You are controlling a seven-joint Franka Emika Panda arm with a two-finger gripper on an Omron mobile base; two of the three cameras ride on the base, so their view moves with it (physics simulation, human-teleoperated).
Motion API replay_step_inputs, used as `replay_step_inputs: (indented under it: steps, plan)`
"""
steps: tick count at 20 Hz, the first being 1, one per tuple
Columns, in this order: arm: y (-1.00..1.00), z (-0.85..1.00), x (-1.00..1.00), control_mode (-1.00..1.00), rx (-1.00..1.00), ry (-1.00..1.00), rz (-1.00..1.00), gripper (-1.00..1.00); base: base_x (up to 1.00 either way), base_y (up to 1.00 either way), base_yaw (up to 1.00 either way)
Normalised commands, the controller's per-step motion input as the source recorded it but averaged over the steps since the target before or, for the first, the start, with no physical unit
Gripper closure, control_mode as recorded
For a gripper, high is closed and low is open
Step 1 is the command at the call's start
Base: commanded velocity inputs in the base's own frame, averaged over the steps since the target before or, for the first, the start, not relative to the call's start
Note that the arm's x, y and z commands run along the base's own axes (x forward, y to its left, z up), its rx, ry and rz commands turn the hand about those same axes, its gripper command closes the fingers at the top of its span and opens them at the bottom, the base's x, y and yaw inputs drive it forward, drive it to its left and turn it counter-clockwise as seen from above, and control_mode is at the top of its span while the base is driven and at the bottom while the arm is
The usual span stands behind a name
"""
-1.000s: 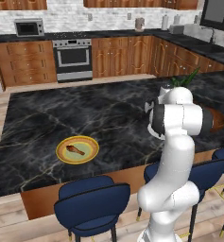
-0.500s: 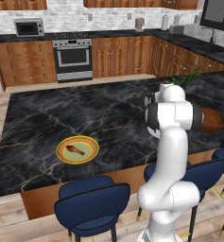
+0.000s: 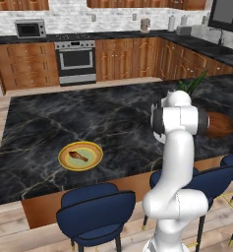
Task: Pick the chicken drumstick and lemon wedge from their plates and place them in the bowl. Then put the bowl in the fridge.
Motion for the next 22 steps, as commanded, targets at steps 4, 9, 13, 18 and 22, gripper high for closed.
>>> replay_step_inputs:
  steps: [4,9,13,18,22]
  plan:
    - [-0.01,-0.26,-0.08,-1.0,0.0,-0.04,-0.04,-1.0,0.0,0.0,0.0]
    - [0.0,-0.11,-0.15,-1.0,0.0,0.0,-0.05,-1.0,0.0,0.0,0.0]
    - [0.0,-0.17,-0.03,-1.0,0.0,0.0,-0.06,-1.0,0.0,0.0,0.0]
    - [0.0,-0.16,0.15,-1.0,0.0,0.0,-0.02,-1.0,0.0,0.0,0.0]
    - [0.0,-0.09,0.19,-1.0,0.0,0.0,0.0,-1.0,0.0,0.0,0.0]
